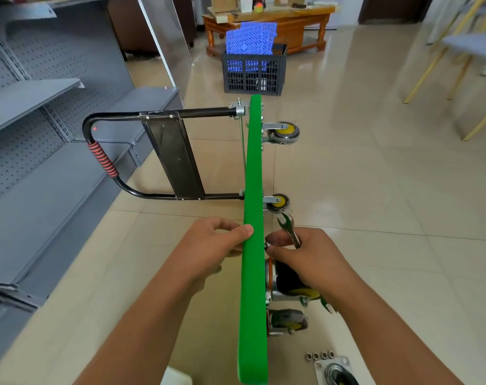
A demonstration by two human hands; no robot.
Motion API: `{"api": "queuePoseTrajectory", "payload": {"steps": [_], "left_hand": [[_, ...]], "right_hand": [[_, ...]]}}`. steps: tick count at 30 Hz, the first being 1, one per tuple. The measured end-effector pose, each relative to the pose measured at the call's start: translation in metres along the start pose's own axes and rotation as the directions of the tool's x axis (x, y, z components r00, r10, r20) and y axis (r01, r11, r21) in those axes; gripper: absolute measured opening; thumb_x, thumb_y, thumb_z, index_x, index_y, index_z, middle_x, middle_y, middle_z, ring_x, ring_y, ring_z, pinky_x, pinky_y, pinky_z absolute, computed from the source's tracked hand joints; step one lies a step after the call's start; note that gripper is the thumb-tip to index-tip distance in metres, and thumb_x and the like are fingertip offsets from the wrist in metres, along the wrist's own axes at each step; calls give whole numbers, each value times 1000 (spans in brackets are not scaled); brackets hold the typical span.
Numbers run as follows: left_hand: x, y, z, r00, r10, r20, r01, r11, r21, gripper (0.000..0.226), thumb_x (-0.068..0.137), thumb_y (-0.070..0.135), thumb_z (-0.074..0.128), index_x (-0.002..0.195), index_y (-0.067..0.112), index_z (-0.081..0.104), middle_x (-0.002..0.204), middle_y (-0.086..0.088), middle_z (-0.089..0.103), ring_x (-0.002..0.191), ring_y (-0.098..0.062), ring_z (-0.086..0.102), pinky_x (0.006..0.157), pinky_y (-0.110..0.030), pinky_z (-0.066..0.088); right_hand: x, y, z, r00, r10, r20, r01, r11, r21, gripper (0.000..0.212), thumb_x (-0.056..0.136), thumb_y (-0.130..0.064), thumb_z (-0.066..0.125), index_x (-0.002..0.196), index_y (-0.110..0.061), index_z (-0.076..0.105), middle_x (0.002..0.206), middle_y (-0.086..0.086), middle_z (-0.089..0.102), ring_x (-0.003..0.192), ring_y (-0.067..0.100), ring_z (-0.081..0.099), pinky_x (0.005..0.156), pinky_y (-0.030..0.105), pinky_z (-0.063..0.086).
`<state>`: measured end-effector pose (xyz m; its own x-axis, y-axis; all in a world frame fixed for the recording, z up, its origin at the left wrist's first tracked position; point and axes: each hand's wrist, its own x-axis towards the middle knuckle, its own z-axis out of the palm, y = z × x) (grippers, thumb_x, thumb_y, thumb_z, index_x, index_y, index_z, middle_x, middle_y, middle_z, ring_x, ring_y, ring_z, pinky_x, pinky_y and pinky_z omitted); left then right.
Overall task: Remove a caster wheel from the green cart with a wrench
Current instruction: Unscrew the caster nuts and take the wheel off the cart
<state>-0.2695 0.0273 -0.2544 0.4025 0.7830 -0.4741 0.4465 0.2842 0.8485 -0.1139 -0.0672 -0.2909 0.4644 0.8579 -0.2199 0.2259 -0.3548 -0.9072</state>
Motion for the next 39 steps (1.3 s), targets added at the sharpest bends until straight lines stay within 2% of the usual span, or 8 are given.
{"api": "queuePoseTrajectory", "payload": {"steps": [9, 12, 14, 19, 27, 31, 34, 39], "left_hand": [[-4, 6, -3, 997, -1, 77, 0, 1000, 6, 25, 92, 37, 71, 106, 18, 68, 83, 8, 79, 89, -11, 71, 99, -51, 40], [-4, 4, 0, 999, 35, 34, -36, 999, 6, 20, 95, 33, 69, 103, 15, 69, 82, 4, 78, 68, -1, 71, 73, -30, 53], [-4, 4, 2, 999, 47, 17, -47, 999, 9, 18, 96, 30, 68, 103, 13, 69, 87, 1, 77, 60, 2, 69, 50, -18, 49], [-3, 2, 3, 999, 52, 7, -52, 999, -2, 22, 95, 35, 68, 104, 16, 70, 87, 5, 77, 68, 2, 69, 57, -21, 39], [4, 0, 5, 995, 91, -34, -90, 996, 20, 31, 89, 41, 73, 101, 13, 71, 87, 2, 75, 61, 4, 68, 38, -7, 40], [5, 1, 5, 997, 74, -17, -73, 997, 20, 31, 90, 40, 72, 101, 10, 69, 86, 2, 75, 56, 7, 66, 35, -5, 38], [5, 1, 4, 997, 69, -15, -69, 997, 33, 31, 90, 43, 71, 100, 13, 70, 84, 5, 76, 59, 6, 67, 37, -7, 38], [2, 3, 5, 997, 76, -26, -74, 996, 56, 32, 91, 46, 69, 102, 16, 70, 90, 6, 76, 73, 1, 68, 42, -11, 39]], "right_hand": [[-3, -11, 1, 995, 100, 17, -102, 983, 151, 8, 87, -7, 75, 95, -9, 77, 81, 6, 73, 40, -3, 54, 40, 9, 37], [-5, -13, 0, 992, 120, 26, -123, 975, 185, 12, 88, -5, 73, 100, -4, 75, 78, 8, 68, 33, -3, 45, 37, 9, 33], [-4, -12, 0, 992, 122, 25, -124, 974, 188, 11, 88, -5, 73, 99, -4, 76, 71, 4, 65, 32, -2, 44, 36, 9, 32], [-1, -8, 2, 994, 109, 17, -111, 980, 166, 8, 88, -8, 75, 95, -8, 77, 77, 6, 70, 33, -3, 45, 37, 9, 32], [4, -4, -4, 994, 80, 77, -89, 989, 115, 9, 91, -11, 72, 96, -8, 79, 88, 11, 76, 35, -3, 47, 38, 8, 32], [9, -1, -6, 981, 123, 152, -143, 981, 128, 9, 89, -11, 74, 96, -8, 78, 69, 8, 64, 37, 8, 38, 37, 21, 27], [11, 0, -6, 979, 112, 167, -128, 988, 88, 8, 92, -13, 71, 94, -7, 76, 56, -2, 58, 36, 7, 36, 37, 20, 27], [12, 0, -4, 975, 133, 175, -136, 991, 4, 33, 99, -27, 62, 98, 5, 68, 65, 12, 54, 36, 9, 30, 39, 23, 25]]}}
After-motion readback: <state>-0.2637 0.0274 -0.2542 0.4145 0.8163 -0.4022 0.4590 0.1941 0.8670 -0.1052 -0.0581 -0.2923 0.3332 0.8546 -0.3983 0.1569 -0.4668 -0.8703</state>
